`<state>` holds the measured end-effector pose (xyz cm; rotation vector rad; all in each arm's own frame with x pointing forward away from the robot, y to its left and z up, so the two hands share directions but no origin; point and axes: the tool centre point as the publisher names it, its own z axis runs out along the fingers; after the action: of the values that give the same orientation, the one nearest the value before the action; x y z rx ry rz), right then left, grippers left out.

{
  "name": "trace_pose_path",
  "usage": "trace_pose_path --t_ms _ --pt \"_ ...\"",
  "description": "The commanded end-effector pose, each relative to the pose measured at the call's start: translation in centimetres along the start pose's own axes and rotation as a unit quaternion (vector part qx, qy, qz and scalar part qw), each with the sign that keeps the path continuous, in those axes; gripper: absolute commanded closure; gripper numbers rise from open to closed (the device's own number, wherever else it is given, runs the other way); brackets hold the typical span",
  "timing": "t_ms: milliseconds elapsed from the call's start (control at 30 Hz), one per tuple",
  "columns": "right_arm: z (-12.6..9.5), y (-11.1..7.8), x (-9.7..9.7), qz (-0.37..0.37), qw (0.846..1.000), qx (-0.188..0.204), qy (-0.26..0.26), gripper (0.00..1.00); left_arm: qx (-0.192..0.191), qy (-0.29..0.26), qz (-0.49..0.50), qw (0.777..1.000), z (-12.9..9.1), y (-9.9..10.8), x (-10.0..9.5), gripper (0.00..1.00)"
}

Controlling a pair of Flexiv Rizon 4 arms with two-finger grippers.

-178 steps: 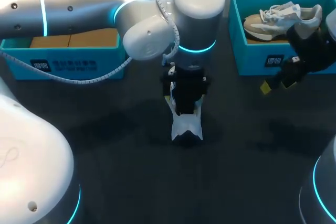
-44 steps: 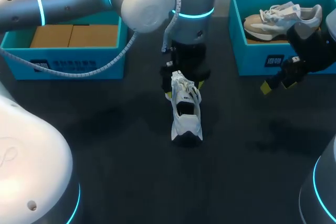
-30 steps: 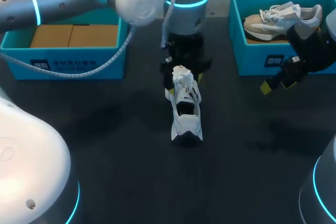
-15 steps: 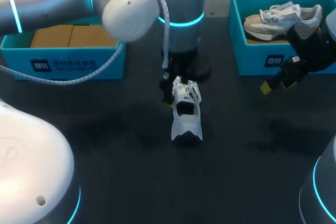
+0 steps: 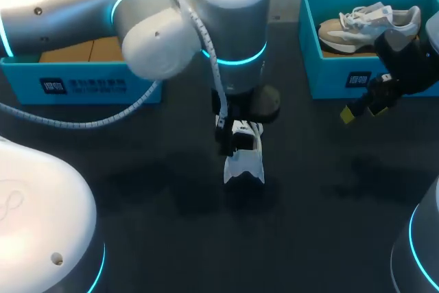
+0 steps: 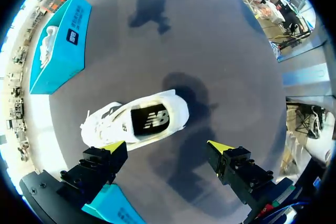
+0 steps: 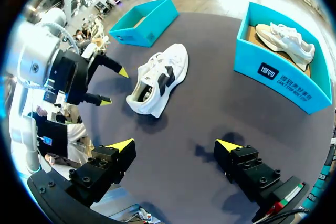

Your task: Take the shoe out of the shoebox, open the shoe tongue, remove and reinsert the insole, then place the shoe into the shoebox

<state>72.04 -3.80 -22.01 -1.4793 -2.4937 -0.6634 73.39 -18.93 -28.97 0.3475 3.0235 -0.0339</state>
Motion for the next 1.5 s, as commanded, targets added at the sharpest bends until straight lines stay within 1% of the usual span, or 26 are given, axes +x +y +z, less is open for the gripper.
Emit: trace_pose_path --t_ms 33,133,300,367,500,600,867,1100,1200,1333,1500 --pt "0.1 0.0 0.0 0.000 1.000 0.001 0.000 0.00 0.005 -0.018 -0.016 1.000 0.9 -0.3 1.1 0.00" --pt "0.1 0.0 0.0 0.000 1.000 0.001 0.000 0.00 0.010 -0.029 -0.028 0.999 1.0 -1.1 1.9 0.00" --pt "0.1 0.0 0.0 0.000 1.000 0.001 0.000 0.00 0.026 -0.018 -0.047 0.998 1.8 -2.0 2.6 0.00" --pt "0.1 0.0 0.0 0.000 1.000 0.001 0.000 0.00 0.025 -0.018 -0.055 0.998 2.3 -2.3 2.8 0.00" --pt "0.1 0.0 0.0 0.000 1.000 0.001 0.000 0.00 0.028 -0.017 -0.069 0.997 3.4 -2.5 2.9 0.00" --pt "0.1 0.0 0.0 0.000 1.000 0.001 0.000 0.00 0.029 -0.008 -0.079 0.996 4.2 -2.6 2.6 0.00" --pt "0.1 0.0 0.0 0.000 1.000 0.001 0.000 0.00 0.015 0.009 -0.079 0.997 6.4 -3.5 1.9 0.00" --pt "0.1 0.0 0.0 0.000 1.000 0.001 0.000 0.00 0.002 0.025 -0.079 0.997 8.4 -3.9 2.1 0.00" --pt "0.1 0.0 0.0 0.000 1.000 0.001 0.000 0.00 -0.002 0.031 -0.081 0.996 9.1 -3.8 1.9 0.00" --pt "0.1 0.0 0.0 0.000 1.000 0.001 0.000 0.00 -0.013 0.036 -0.085 0.996 9.9 -3.9 1.9 0.00" --pt "0.1 0.0 0.0 0.000 1.000 0.001 0.000 0.00 -0.019 0.041 -0.089 0.995 10.5 -3.7 1.9 0.00"
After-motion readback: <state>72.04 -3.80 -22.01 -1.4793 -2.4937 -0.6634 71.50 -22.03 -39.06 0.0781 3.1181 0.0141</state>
